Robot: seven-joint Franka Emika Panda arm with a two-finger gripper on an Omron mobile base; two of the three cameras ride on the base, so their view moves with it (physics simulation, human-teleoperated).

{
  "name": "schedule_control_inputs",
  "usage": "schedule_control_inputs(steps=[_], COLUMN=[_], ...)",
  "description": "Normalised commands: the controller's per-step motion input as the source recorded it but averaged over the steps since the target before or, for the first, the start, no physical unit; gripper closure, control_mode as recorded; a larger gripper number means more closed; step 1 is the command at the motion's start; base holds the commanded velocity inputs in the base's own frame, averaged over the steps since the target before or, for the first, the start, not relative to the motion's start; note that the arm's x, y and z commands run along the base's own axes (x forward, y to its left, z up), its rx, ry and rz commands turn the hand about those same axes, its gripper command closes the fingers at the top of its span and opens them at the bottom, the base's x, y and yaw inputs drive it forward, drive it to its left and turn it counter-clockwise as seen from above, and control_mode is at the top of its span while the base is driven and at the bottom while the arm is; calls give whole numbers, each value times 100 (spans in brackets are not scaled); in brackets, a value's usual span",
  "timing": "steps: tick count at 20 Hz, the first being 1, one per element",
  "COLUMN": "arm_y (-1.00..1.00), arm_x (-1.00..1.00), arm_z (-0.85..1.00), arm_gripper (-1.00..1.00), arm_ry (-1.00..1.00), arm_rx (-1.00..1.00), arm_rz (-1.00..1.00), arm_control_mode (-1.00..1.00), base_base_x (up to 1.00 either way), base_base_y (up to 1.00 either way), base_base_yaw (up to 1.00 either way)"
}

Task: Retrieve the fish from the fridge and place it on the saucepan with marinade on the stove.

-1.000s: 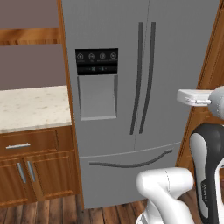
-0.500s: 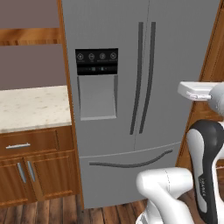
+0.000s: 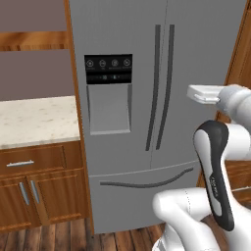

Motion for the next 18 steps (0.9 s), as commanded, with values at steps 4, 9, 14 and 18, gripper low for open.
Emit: schedule_control_inputs(steps=[4, 9, 14, 18], arm_y=[-11, -20, -8, 0], arm_x=[46, 49, 52, 51], arm_z=[-18, -19, -16, -12], arm_gripper=[-100, -100, -100, -100], arm_ry=[-1, -1, 0, 0], arm_rx=[0, 0, 0, 0], arm_rz=[0, 2, 4, 4], arm_control_mode=[-100, -100, -100, -100], base_base_x=[0, 0, 0, 0], base_base_y=[0, 0, 0, 0], base_base_yaw=[0, 0, 0, 0])
